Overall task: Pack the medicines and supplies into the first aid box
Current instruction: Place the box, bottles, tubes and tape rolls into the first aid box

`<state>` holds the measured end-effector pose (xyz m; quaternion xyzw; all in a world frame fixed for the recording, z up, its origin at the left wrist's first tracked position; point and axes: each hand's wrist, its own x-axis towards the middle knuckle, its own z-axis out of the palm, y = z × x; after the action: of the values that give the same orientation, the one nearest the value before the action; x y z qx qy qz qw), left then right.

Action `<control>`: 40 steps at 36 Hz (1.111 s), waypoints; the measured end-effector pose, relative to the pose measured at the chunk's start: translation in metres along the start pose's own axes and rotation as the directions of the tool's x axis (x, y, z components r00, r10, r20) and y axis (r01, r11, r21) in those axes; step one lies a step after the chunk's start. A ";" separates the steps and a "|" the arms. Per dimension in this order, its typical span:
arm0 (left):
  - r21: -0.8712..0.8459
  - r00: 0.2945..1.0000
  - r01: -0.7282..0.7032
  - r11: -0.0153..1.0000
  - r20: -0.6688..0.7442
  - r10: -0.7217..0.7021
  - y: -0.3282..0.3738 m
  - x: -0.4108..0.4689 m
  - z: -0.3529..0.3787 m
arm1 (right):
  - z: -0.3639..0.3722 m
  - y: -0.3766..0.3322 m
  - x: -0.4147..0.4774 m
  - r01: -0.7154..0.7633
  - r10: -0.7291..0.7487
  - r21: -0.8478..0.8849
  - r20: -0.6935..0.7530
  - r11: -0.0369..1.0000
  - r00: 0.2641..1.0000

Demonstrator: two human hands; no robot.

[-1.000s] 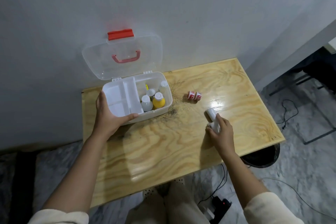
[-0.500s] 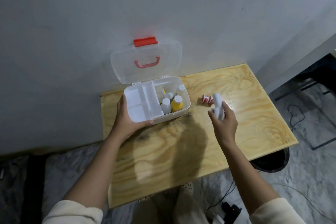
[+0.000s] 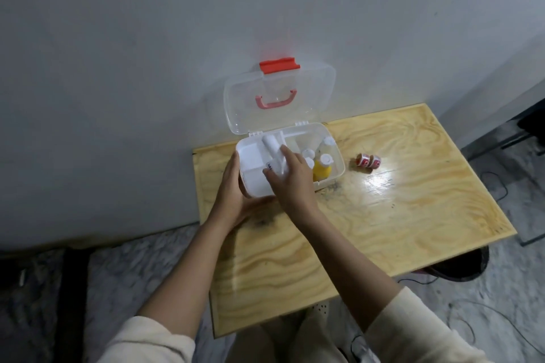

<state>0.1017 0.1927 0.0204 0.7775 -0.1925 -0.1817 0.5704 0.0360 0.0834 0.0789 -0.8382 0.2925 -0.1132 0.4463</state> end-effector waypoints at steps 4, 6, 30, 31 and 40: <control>-0.012 1.000 -0.007 1.000 -0.004 0.007 -0.002 -0.001 0.000 | 0.004 0.002 0.004 0.018 -0.018 -0.137 0.008 0.990 1.000; -0.010 1.000 -0.017 1.000 0.006 0.017 -0.003 -0.001 0.000 | 0.005 0.003 0.004 0.038 -0.036 -0.190 0.014 0.981 0.999; 0.121 1.000 0.002 0.993 0.020 -0.004 -0.013 -0.002 -0.006 | 0.007 0.012 0.002 0.147 -0.099 -0.407 0.138 0.901 0.986; 0.122 1.000 0.001 0.993 0.019 -0.004 -0.013 -0.002 -0.006 | 0.007 0.013 0.002 0.151 -0.102 -0.404 0.140 0.902 0.985; 0.113 1.000 -0.010 0.994 0.026 0.007 -0.007 -0.004 -0.006 | 0.005 0.013 -0.003 0.164 -0.125 -0.330 0.136 0.930 0.983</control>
<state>0.1023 0.2017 0.0152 0.8055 -0.2130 -0.1782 0.5235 0.0309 0.0830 0.0660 -0.9269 0.2193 -0.0461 0.3011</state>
